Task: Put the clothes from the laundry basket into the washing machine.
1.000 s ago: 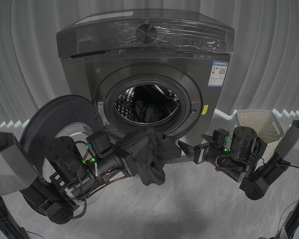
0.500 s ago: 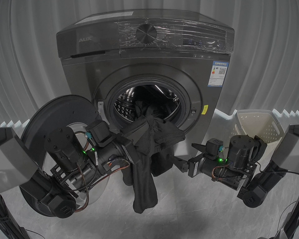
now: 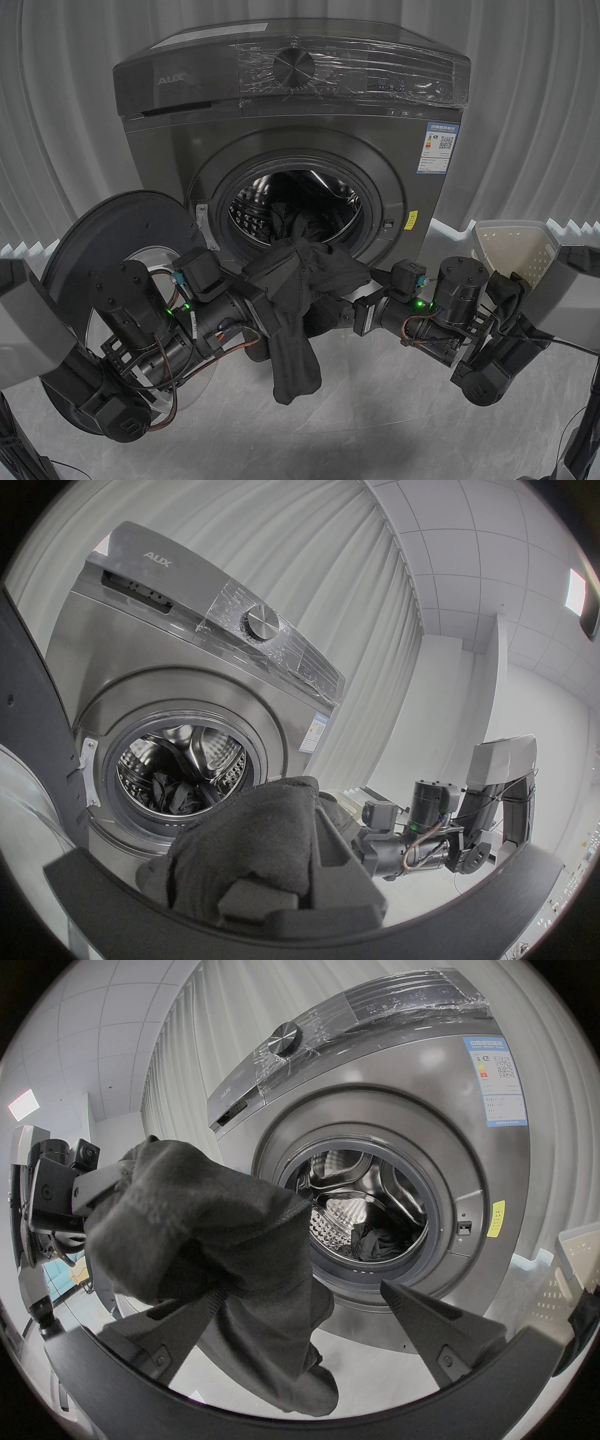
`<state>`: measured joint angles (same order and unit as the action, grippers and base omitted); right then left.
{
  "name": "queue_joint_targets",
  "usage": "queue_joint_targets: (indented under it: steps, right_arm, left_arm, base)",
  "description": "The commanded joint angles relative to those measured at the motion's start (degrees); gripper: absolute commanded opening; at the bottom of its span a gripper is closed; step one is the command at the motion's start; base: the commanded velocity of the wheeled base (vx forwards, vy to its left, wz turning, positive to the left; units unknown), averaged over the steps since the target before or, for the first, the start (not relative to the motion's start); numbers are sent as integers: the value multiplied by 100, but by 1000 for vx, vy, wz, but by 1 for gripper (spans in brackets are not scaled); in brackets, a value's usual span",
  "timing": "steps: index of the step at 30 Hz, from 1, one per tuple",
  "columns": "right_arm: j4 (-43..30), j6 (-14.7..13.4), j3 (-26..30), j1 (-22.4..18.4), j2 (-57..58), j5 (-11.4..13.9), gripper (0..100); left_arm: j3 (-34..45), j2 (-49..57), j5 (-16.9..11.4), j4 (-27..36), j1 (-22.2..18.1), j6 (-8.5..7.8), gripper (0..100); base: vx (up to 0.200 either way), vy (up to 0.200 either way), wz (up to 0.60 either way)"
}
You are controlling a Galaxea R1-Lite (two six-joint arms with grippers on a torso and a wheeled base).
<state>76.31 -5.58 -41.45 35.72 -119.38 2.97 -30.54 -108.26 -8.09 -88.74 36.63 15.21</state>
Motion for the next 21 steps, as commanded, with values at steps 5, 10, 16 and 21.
queue_joint_targets:
  steps: [5, 10, 16, 21]
  right_arm:
    - [6, -4, -135, 67, -191, 1, 100]
    - [6, 5, -223, 84, -235, -7, 100]
    - [15, 13, -346, 128, -287, 19, 100]
    - [305, -4, -320, 207, -331, 423, 0]
  left_arm:
    - [-14, -10, 1, 5, 2, 25, 0]
    - [-40, -19, 1, 5, 2, 34, 0]
    - [-31, -19, -8, 5, 19, 34, 0]
    - [-14, -81, -8, 5, 11, 43, 0]
  base:
    - [0, 0, 0]
    - [0, 0, 0]
    - [0, 0, 0]
    - [0, 0, 0]
